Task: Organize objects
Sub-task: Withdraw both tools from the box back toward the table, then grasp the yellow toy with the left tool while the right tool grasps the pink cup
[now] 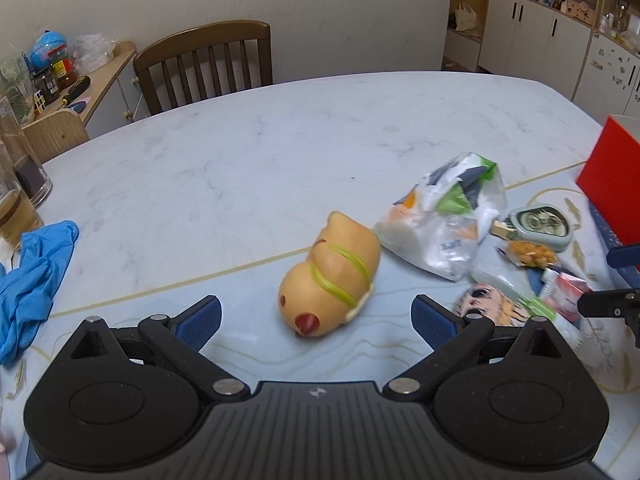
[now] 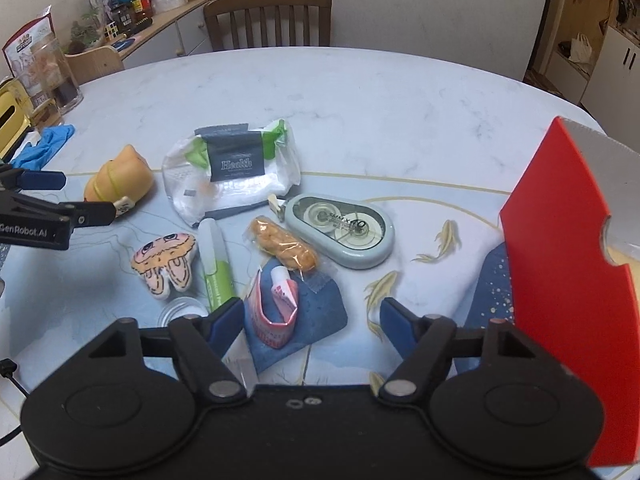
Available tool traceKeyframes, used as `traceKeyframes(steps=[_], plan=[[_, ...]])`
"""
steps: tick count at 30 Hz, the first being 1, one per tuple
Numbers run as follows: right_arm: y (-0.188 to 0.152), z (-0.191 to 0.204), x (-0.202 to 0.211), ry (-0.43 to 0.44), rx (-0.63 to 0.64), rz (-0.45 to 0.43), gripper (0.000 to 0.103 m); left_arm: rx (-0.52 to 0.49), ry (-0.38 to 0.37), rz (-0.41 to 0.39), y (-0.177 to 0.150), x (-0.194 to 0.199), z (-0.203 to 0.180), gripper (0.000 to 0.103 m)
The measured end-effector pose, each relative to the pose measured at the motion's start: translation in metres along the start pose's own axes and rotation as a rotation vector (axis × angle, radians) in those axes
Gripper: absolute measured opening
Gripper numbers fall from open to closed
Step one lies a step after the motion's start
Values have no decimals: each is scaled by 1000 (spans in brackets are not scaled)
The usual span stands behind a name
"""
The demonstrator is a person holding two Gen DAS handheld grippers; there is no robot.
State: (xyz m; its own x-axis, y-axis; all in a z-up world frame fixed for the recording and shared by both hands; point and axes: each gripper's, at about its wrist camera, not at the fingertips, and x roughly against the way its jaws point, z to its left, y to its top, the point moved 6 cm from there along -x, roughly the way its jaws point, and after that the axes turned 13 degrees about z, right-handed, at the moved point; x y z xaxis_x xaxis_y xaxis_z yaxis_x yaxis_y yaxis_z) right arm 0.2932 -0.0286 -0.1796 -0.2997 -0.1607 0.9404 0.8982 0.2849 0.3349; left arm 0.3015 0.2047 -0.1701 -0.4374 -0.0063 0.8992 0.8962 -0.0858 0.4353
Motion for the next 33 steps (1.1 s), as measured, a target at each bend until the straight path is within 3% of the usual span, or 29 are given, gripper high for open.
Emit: traceKeyframes(steps=[5, 19, 23, 26, 33], plan=[[5, 3, -8, -4, -4, 12, 68, 3, -4, 4, 8, -10, 1, 102], [6, 21, -20, -5, 14, 33, 39, -2, -25, 11, 9, -25, -2, 99], [6, 22, -19, 13, 4, 40, 27, -13, -30, 14, 8, -25, -3, 69], [6, 21, -18, 16, 2, 40, 25, -23, -46, 11, 6, -23, -6, 57], [3, 15, -9, 26, -10, 16, 21, -45, -23, 10, 1, -16, -13, 55]])
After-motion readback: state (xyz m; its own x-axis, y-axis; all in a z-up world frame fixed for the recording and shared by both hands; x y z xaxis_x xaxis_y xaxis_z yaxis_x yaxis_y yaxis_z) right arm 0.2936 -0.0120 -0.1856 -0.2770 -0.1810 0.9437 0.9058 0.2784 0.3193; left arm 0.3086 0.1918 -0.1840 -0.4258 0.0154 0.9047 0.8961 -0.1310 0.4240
